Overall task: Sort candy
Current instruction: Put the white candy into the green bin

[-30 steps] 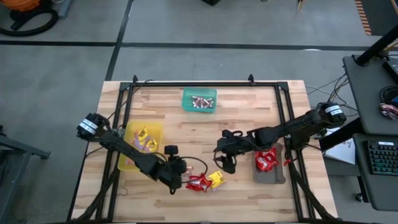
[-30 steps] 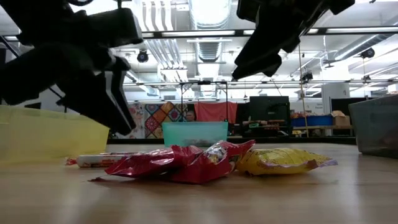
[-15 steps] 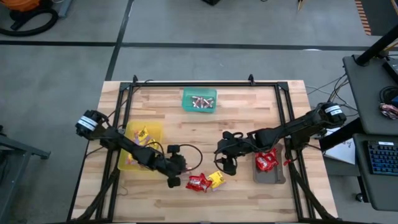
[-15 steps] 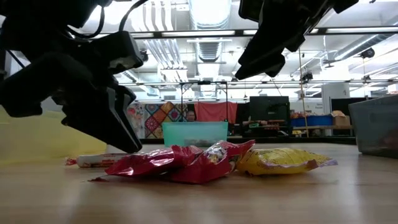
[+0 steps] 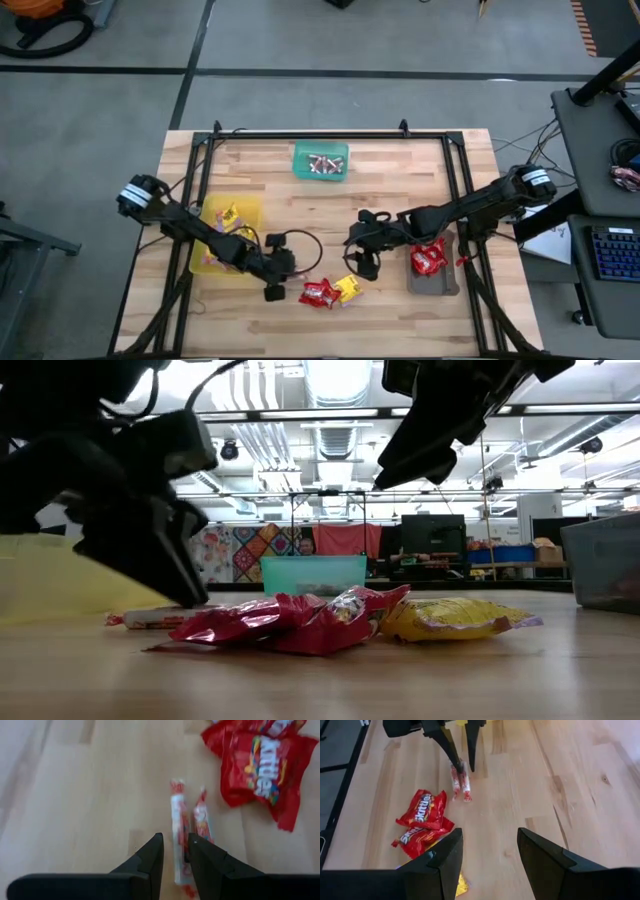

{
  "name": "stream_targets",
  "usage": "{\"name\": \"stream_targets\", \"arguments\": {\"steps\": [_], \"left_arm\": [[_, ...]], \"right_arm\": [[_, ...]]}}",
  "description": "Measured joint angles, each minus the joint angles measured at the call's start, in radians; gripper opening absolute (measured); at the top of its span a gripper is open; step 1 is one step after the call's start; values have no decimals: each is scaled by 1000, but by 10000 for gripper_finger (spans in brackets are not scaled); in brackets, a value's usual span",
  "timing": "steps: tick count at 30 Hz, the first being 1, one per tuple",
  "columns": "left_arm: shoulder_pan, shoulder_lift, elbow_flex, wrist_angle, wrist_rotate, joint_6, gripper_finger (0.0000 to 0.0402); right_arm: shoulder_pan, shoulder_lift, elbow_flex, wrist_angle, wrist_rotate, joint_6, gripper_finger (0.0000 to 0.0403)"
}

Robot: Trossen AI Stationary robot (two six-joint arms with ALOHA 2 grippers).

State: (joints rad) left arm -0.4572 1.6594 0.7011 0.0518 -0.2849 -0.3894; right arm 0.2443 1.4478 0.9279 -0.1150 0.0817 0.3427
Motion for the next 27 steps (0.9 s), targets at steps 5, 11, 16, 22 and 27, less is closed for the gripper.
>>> {"name": "stream_targets", "arguments": {"steps": [5,11,16,22,27], "left_arm": [[0,9,-11,12,7,-20,75],[0,9,-15,-20,-58,-27,75],[3,9,-37,-16,-73,-34,73],[2,6,-61,11,-79,-65,20],[0,7,-63,28,-119,-54,12]], "right_arm": [[0,6,0,0,0,0,180],[0,8,0,0,3,-5,180],[0,8,0,0,34,-26,180],[0,8,0,0,53,-54,180],[-2,8,0,0,77,-69,180]]}}
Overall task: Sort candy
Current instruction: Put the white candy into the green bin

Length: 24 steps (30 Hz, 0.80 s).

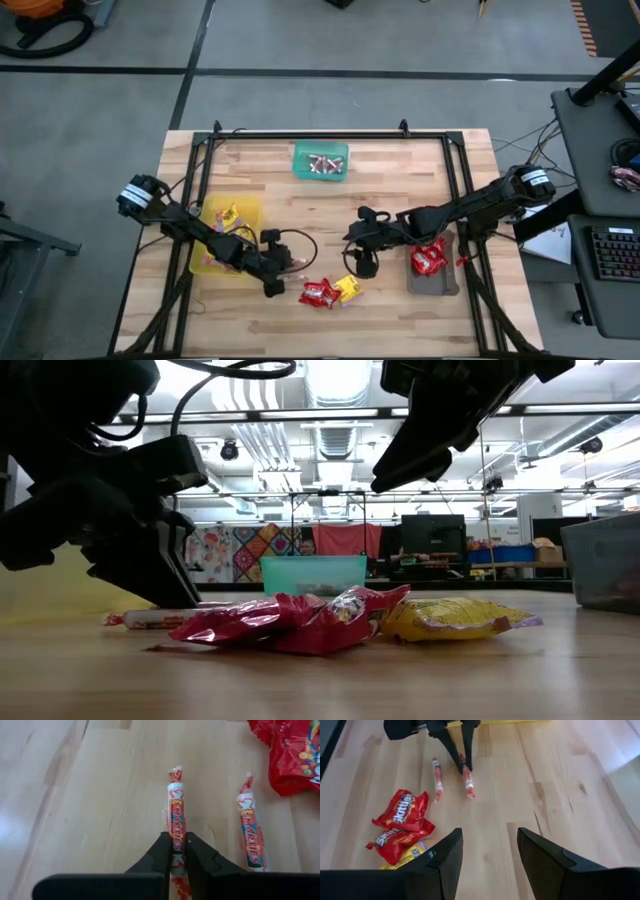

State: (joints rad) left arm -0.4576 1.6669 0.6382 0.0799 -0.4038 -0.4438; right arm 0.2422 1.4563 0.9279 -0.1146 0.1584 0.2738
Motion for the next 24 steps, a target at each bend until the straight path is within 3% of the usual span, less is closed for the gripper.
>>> {"name": "stream_targets", "arguments": {"steps": [6,14,18,24], "left_arm": [[6,-19,0,104,-11,99,4],[22,-67,1,330,-185,225,2],[21,-67,8,432,-191,277,1],[21,-43,53,441,-216,300,0]], "right_arm": [[-1,3,0,8,2,-24,180],[0,3,0,180,-1,-124,180],[2,3,0,242,-2,-161,180],[2,3,0,263,-1,-171,180]]}}
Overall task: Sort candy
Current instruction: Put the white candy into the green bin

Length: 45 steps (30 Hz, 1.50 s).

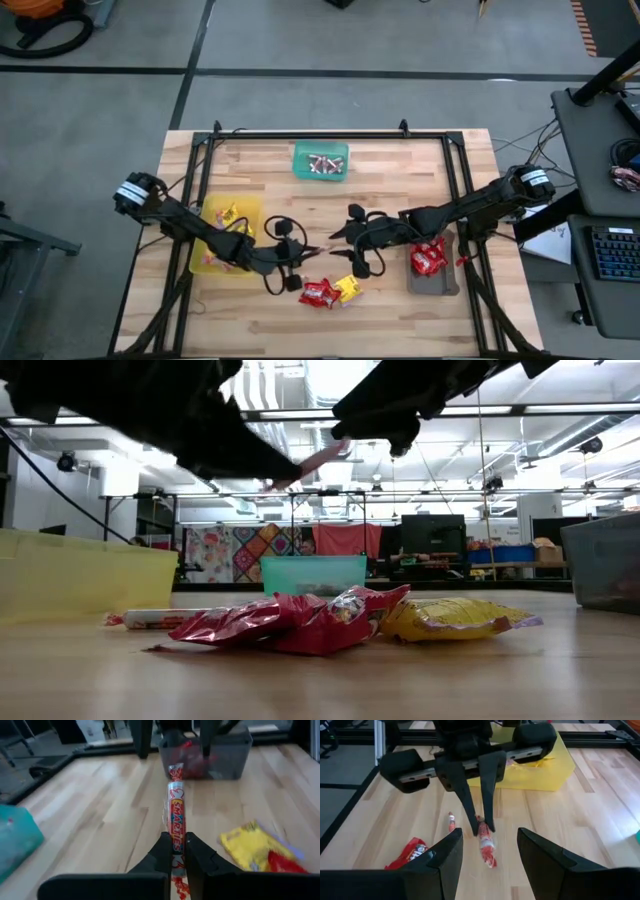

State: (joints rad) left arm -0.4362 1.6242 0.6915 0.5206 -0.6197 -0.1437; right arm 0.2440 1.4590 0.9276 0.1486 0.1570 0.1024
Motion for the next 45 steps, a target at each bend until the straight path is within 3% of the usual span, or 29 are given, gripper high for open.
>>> {"name": "stream_targets", "arguments": {"steps": [6,21,24,31,34,41,45], "left_arm": [[10,13,61,4,-60,49,0],[12,13,67,57,-43,72,6],[12,13,67,61,-42,74,7],[12,13,67,60,-42,75,8],[12,13,67,59,-42,75,11],[12,13,67,59,-47,75,59],[14,5,67,24,-57,73,100]], "right_arm": [[0,0,0,6,0,0,180],[0,0,0,6,0,19,177],[0,0,0,6,0,20,152],[0,0,0,5,-4,11,37],[0,0,0,5,-6,10,34],[-13,-3,0,4,-8,20,35],[-51,-10,41,-87,-15,21,35]]}}
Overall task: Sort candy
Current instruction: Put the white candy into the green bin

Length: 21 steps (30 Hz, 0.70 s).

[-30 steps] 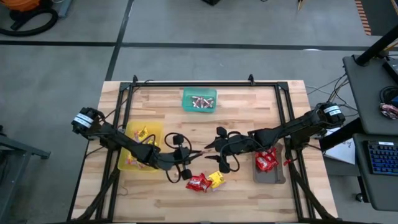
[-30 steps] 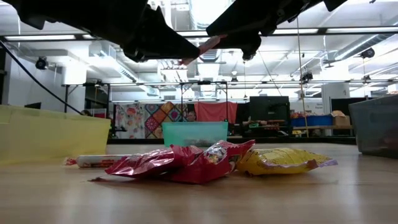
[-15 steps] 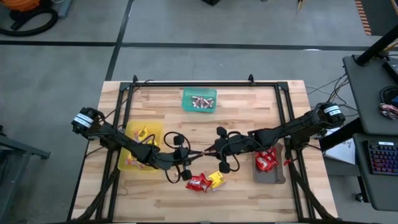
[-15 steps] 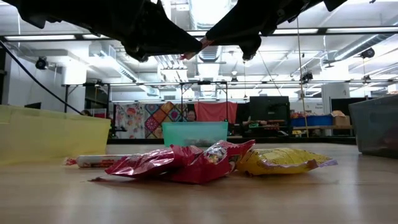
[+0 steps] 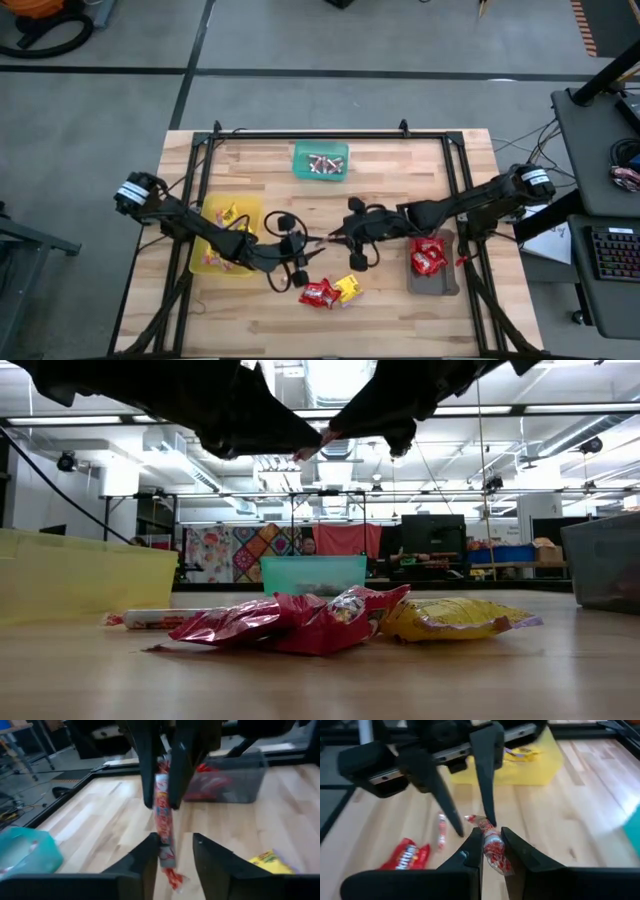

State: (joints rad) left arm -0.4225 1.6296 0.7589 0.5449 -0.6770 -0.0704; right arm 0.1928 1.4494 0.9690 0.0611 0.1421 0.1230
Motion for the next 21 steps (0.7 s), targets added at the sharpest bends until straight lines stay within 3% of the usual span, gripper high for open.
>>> {"name": "stream_targets", "arguments": {"steps": [10,15,21], "left_arm": [[-1,-170,-2,-399,-93,-126,159],[-2,-264,-2,-616,-92,-220,157],[-2,-305,-2,-747,-91,-322,155]], "right_arm": [[-187,25,161,-296,19,-27,35],[-342,74,194,-276,19,-36,35],[-519,212,225,-144,7,-60,56]]}}
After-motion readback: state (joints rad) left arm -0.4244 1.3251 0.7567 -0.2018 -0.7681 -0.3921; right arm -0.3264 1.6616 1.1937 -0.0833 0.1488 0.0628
